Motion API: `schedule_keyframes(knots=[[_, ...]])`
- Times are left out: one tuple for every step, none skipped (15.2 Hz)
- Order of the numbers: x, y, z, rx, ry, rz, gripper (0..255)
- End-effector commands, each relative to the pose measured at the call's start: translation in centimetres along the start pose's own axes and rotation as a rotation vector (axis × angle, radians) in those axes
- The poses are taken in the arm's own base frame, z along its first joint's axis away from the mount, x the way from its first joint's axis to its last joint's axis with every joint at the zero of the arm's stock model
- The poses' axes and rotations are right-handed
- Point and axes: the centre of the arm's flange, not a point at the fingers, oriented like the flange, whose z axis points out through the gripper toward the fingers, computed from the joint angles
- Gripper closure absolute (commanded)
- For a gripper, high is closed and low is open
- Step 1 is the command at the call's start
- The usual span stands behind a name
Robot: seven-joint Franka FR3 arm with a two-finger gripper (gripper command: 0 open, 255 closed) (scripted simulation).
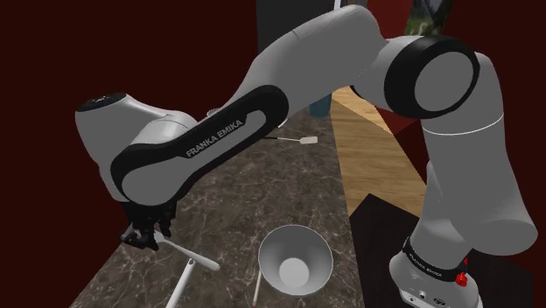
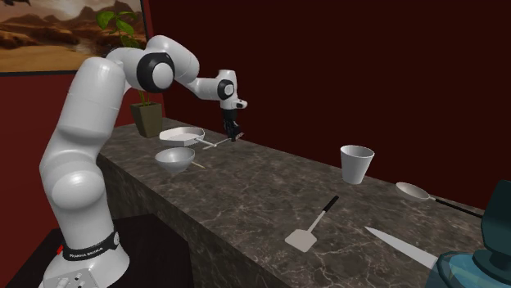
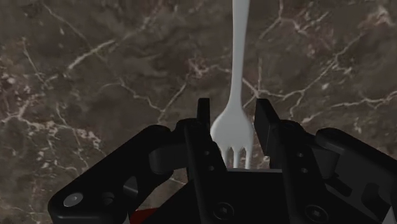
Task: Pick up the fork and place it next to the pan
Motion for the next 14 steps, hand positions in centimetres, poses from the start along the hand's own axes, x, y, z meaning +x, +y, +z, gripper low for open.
schedule_keyframes(knots=[[-0.1,0.0,1.1,0.000,0.000,0.000,255],[-0.1,0.0,1.6,0.000,0.000,0.000,255],[-0.1,0.1,2.1,0.000,0.000,0.000,255],[-0.1,0.1,2.6,0.000,0.000,0.000,255],[-0.2,0.1,3.3,0.000,0.000,0.000,255],[-0.2,0.1,3.3,0.000,0.000,0.000,255],[-0.2,0.1,3.3,0.000,0.000,0.000,255],[-0.2,0.1,3.3,0.000,0.000,0.000,255],[-0.2,0.1,3.3,0.000,0.000,0.000,255],[-0.2,0.1,3.3,0.000,0.000,0.000,255],[-0.2,0.1,3.3,0.000,0.000,0.000,255],[-0.2,0.1,3.3,0.000,0.000,0.000,255],[-0.2,0.1,3.3,0.000,0.000,0.000,255],[-0.2,0.1,3.3,0.000,0.000,0.000,0]])
